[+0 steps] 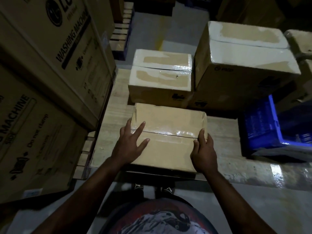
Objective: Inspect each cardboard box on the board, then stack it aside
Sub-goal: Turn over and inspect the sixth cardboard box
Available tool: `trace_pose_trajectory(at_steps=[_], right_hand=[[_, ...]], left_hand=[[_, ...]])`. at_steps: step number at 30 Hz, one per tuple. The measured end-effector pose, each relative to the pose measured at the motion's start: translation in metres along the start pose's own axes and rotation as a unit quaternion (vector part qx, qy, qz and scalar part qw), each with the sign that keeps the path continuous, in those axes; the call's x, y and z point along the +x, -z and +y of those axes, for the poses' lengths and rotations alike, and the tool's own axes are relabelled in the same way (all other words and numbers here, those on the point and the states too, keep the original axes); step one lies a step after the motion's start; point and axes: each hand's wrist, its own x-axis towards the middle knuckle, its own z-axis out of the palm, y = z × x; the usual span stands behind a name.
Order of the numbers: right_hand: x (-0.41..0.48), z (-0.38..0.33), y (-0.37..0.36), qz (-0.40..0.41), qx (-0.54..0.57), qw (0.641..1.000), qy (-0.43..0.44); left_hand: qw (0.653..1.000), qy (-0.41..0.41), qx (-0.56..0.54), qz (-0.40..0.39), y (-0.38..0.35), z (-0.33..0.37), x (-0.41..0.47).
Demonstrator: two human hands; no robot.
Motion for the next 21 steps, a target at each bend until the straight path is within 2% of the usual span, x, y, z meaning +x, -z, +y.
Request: trace_pose_trajectory(at_steps=[5,8,11,14,21], right_hand=[[0.003,-0.001,-0.004,0.017,-0.017,1.0,-0.002],[0.002,-0.002,-0.004,0.049,-0.089,0.992,0.08],[-0.002,-0.012,-0.005,0.016,-0.128,0.972,0.197],[-0.011,-0.023,-0.021,-0.027,-0.137,0.951,0.275],[-0.014,-0.027,-0.035,-0.054,-0.195,0.943,0.264]], left_hand=[[0.998,-0.005,0.066,0.018,-0.003,0.003,0.0],[0.994,-0.037,0.097,0.025,-0.006,0.016,0.001],[0.984,-0.14,0.111,-0.005,-0.014,0.036,0.003],[0.978,-0.157,0.131,-0.041,-0.032,0.045,-0.002],[0.977,-0.137,0.155,-0.056,-0.044,0.043,0.0]])
